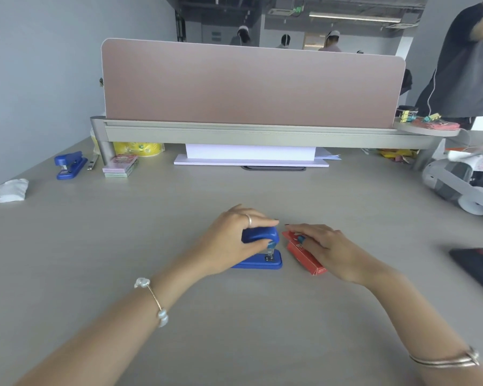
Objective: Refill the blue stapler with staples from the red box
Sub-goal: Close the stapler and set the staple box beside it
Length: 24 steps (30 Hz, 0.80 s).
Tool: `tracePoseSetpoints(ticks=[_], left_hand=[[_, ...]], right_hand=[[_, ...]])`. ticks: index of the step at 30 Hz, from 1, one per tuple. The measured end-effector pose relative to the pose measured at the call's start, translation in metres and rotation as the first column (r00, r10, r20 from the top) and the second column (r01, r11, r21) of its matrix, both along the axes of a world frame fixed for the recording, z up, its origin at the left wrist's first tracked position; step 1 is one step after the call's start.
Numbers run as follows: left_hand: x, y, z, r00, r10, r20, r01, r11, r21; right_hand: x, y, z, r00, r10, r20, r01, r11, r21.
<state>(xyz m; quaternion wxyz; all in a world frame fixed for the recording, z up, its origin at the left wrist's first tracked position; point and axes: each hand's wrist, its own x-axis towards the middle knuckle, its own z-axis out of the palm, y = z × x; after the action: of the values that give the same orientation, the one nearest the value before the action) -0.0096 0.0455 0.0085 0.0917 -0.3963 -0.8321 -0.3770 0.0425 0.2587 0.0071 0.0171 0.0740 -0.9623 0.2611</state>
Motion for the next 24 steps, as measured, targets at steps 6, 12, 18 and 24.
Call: tracePoseSetpoints(ticks=[6,12,18,24], left_hand=[[0.001,-0.005,-0.008,0.997,0.040,-0.068,-0.039,0.999,0.018],[0.003,-0.008,-0.007,0.999,0.034,-0.005,-0.034,0.996,0.079],[0.004,-0.005,-0.011,0.999,0.031,-0.022,-0.030,0.999,0.046],[0.004,-0.002,-0.017,1.000,0.027,-0.009,-0.026,0.999,0.033]], right_hand=[[0.000,-0.002,-0.001,0.993,-0.005,-0.119,0.017,0.995,0.100],[0.002,0.001,0.001,1.000,0.013,-0.018,-0.012,0.998,0.061],[0.000,0.002,-0.001,1.000,0.017,0.012,-0.017,0.999,0.028],[0.001,0.005,0.000,0.998,0.014,0.068,-0.007,0.995,-0.097]])
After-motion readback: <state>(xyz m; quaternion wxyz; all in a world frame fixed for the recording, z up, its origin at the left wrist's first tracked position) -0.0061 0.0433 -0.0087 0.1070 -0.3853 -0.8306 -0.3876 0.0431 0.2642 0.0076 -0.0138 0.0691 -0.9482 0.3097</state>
